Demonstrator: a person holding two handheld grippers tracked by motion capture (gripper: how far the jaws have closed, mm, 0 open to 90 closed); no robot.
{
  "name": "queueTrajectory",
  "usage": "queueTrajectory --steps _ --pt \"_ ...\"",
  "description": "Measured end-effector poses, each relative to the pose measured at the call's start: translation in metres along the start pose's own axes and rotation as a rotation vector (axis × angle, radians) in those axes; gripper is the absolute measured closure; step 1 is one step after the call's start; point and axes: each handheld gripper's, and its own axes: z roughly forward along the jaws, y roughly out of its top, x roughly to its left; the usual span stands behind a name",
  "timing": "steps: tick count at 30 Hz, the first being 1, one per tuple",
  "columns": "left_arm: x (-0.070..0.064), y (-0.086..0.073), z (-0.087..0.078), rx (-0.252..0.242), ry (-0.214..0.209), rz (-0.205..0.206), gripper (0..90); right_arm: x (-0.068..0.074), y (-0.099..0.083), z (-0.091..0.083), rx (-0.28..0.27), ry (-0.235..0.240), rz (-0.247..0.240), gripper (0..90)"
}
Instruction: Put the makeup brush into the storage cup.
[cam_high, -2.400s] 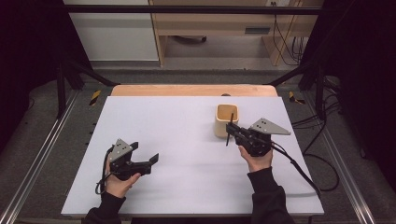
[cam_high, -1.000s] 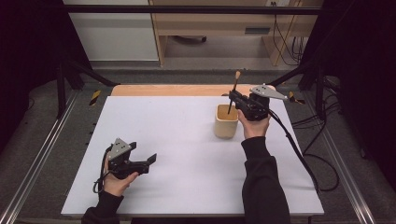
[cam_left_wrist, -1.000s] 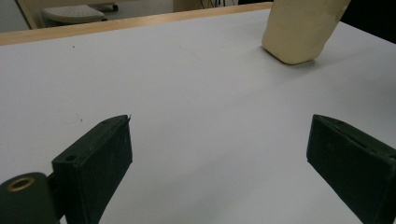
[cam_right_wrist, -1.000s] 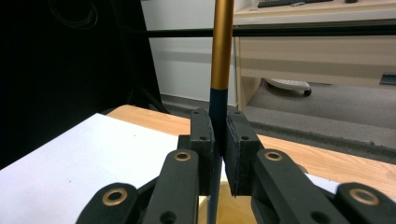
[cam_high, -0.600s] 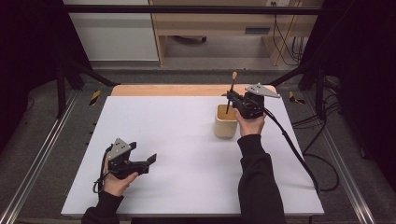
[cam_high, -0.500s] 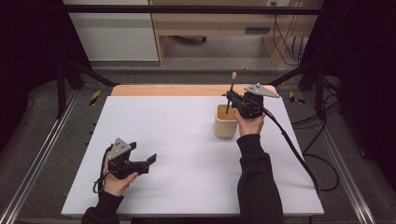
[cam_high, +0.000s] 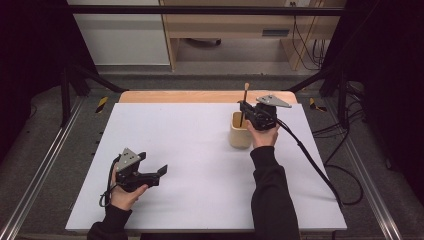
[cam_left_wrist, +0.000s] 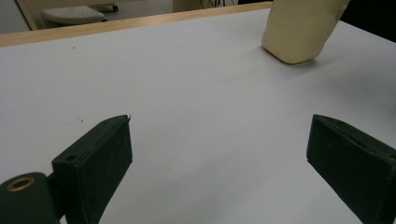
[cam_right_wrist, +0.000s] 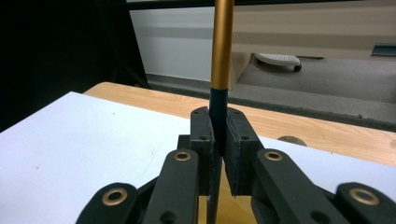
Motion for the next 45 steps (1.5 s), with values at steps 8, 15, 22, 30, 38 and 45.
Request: queueTrajectory --steps 8,15,22,30,38,45 --pt "0.0 0.0 -0.001 -0.001 0.001 0.001 6.5 0.001 -0.011 0.004 0.027 -0.002 -0.004 83.5" --pt "0.001 0.0 -0.001 -0.002 0.001 0.0 6.4 0.002 -0.019 0.009 0.051 -0.005 -0.002 83.5" --pt "0.0 0.0 -0.001 -0.001 0.002 0.004 6.5 0.002 -0.027 0.011 0.073 -0.012 -0.003 83.4" --pt "0.0 0.0 0.0 0.002 0.003 0.006 6.4 0.003 -0.034 0.013 0.101 -0.022 -0.004 83.3" --pt "-0.001 0.0 0.0 0.005 0.004 0.01 6.4 0.004 -0.037 0.012 0.113 -0.017 -0.008 83.1" --pt "-0.001 0.0 0.001 0.006 0.004 0.011 6.4 0.004 -0.037 0.011 0.124 -0.012 -0.005 82.9"
